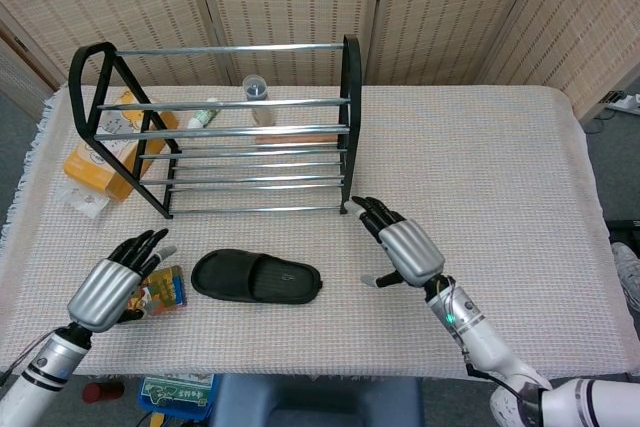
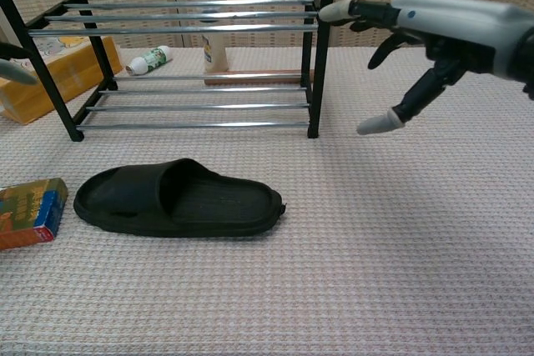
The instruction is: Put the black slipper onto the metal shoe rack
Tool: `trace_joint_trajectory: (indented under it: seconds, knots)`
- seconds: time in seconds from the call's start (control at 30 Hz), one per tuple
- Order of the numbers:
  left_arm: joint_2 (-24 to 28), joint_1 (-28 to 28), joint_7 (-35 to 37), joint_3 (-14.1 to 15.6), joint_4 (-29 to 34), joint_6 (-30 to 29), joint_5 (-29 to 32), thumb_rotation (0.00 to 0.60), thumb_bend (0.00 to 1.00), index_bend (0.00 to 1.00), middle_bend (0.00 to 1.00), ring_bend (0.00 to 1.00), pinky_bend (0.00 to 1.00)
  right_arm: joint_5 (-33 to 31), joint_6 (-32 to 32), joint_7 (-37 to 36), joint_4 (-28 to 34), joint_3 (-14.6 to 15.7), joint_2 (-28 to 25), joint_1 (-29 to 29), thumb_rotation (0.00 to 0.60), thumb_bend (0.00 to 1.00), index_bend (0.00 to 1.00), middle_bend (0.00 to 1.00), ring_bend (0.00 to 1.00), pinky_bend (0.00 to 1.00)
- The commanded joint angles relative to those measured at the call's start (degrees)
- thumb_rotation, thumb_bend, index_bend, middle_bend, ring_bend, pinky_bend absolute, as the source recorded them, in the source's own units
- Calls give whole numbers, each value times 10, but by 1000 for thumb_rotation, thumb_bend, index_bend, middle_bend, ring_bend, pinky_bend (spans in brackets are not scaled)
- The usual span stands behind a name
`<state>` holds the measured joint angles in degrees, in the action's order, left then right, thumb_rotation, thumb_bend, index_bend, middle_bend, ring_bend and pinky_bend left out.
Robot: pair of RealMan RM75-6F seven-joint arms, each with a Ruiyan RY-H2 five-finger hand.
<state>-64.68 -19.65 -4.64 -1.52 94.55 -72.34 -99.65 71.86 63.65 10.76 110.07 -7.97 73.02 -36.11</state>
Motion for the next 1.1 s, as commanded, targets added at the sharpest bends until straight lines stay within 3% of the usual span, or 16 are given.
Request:
trace_joint_trajectory:
  seconds: [0.03, 0.3, 0.6, 0.83, 1.1]
  knots:
    - [-22, -33, -5, 0, 17, 33, -18, 600, 236, 158, 31, 41, 194, 32, 47, -18, 31, 21, -61, 48, 600, 35, 0, 0, 8, 210]
    - [-79, -95, -56, -16, 32, 122, 10, 600, 236, 72, 31, 41, 194, 61, 95, -59, 28, 42, -115, 106, 600, 35, 0, 1, 8, 210]
    - [-144, -149, -136, -40, 13, 226, 123, 600, 234, 7, 8, 40, 194, 86, 110, -97, 12, 47, -126, 135, 600, 37, 0, 1, 8, 210]
    - [-156, -177, -227, -57, 56, 254, 215, 600, 230, 0, 0, 39, 194, 94, 106, -113, 5, 45, -132, 143, 600, 37, 0, 1, 8, 210]
    - [-183, -236, -359, -72, 97, 262, 360, 600, 229, 0, 0, 39, 194, 102, 109, -134, -2, 40, -139, 154, 600, 37, 0, 1, 8, 210]
